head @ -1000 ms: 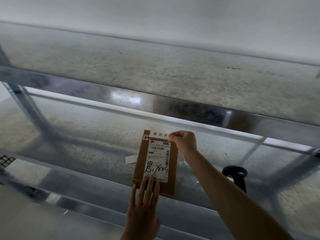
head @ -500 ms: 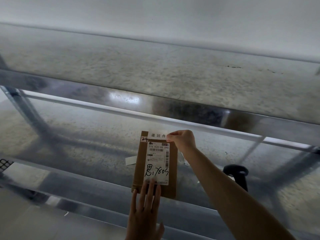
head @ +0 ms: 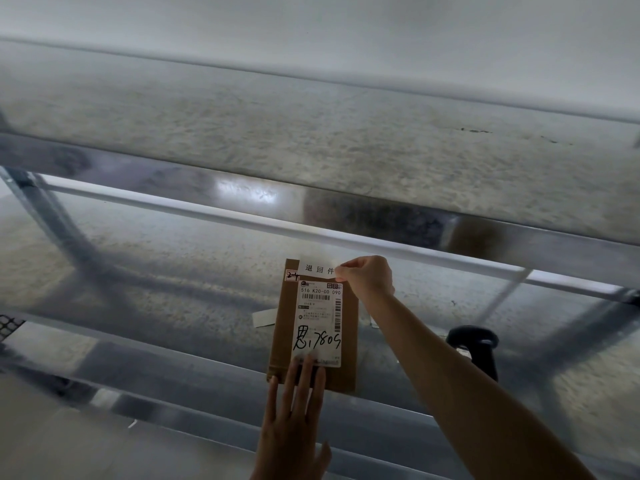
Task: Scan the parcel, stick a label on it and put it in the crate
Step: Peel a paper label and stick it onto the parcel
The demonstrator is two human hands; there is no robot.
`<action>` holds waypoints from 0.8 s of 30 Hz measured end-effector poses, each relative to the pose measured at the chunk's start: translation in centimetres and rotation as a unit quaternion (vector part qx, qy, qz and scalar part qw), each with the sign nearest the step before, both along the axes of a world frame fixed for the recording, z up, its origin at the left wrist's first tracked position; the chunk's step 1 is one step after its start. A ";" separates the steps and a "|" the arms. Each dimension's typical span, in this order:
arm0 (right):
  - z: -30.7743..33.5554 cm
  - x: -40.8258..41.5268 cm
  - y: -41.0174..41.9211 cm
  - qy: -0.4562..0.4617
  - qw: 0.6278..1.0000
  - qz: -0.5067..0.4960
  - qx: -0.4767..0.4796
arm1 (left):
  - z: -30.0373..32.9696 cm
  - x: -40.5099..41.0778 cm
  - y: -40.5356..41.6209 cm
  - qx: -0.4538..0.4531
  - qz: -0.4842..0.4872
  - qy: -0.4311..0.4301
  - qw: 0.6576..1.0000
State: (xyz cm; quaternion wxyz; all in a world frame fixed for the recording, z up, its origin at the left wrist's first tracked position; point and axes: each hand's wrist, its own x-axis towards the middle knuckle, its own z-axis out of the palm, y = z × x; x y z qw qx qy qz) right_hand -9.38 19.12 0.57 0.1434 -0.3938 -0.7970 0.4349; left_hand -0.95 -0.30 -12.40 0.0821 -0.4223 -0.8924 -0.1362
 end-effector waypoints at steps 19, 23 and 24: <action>-1.5 1.6 0.3 -0.002 0.967 -0.062 0.248 | 0.4 -0.7 -0.5 -0.007 -0.016 -0.003 1.000; -2.3 2.1 -0.3 0.060 0.872 0.112 0.472 | 0.3 -0.6 -0.6 -0.009 -0.016 0.001 1.000; -2.5 2.1 -0.6 0.052 0.852 0.167 0.493 | 0.1 -0.6 -0.6 -0.008 -0.015 0.003 1.000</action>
